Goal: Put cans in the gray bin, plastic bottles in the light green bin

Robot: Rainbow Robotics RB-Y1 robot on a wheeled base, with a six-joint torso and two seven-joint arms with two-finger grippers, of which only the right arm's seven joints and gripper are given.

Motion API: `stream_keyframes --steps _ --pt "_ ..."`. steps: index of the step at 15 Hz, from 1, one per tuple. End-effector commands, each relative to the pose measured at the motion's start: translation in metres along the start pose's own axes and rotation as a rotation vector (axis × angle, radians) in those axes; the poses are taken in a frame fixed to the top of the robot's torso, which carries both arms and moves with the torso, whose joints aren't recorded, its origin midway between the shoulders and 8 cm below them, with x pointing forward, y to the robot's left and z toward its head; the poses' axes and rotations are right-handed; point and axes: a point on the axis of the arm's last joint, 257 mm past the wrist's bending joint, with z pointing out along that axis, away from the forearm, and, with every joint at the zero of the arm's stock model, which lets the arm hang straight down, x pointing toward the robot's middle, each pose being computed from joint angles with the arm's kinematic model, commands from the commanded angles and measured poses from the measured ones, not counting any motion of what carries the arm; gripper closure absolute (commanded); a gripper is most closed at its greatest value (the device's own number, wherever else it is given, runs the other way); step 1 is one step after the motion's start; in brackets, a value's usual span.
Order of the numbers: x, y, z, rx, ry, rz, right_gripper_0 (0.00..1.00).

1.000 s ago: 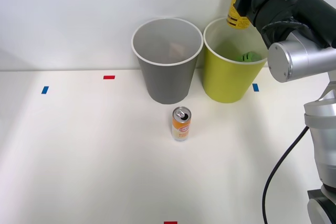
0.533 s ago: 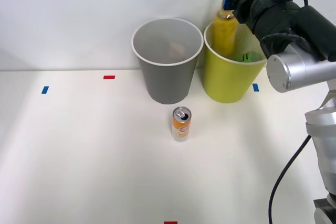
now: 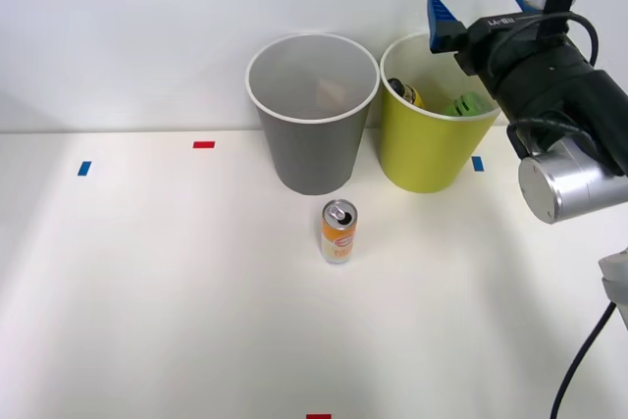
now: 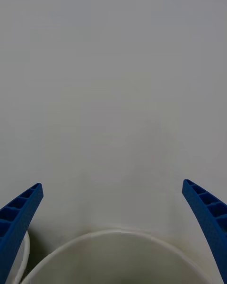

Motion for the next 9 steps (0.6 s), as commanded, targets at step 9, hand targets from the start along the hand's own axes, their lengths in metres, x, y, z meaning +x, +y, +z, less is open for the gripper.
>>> stream_keyframes --steps 9 --pt "0.054 -0.024 -0.123 0.048 0.114 -0.066 0.00"
